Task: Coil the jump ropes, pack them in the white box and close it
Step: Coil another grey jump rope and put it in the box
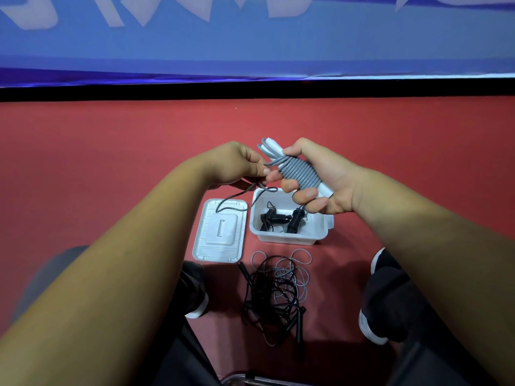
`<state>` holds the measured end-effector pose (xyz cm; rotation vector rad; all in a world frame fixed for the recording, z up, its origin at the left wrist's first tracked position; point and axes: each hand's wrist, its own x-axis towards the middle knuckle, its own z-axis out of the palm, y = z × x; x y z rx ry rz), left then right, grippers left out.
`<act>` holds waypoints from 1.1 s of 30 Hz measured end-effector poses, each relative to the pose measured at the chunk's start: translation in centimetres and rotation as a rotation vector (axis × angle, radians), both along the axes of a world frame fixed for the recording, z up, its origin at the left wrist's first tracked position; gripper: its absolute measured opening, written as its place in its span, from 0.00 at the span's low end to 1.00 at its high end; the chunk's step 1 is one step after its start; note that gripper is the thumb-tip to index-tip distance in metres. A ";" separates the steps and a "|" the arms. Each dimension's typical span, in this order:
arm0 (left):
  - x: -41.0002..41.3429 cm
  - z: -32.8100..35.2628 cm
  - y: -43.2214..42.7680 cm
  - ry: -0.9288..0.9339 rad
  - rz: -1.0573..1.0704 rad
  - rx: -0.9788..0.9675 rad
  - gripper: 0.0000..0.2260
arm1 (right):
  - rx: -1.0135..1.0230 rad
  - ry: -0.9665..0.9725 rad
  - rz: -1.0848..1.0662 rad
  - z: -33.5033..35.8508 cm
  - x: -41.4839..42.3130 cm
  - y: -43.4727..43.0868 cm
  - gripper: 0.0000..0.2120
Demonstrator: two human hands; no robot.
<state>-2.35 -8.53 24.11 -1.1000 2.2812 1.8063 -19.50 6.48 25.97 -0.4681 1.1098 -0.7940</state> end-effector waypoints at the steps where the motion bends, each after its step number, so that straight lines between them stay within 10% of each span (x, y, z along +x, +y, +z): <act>1: 0.0 0.1 0.1 0.016 0.004 0.021 0.07 | 0.013 -0.019 0.044 0.0 0.1 0.1 0.25; 16: -0.7 2.4 0.2 0.198 -0.031 -0.068 0.06 | 0.120 -0.087 0.440 -1.5 0.8 0.7 0.21; 24: -0.5 2.9 -0.5 0.204 -0.019 -0.393 0.06 | 0.146 0.060 0.136 -2.0 0.7 0.1 0.11; 33: -0.4 2.3 -1.0 0.034 -0.121 -0.589 0.09 | 0.100 0.160 -0.306 -3.3 0.1 -0.8 0.26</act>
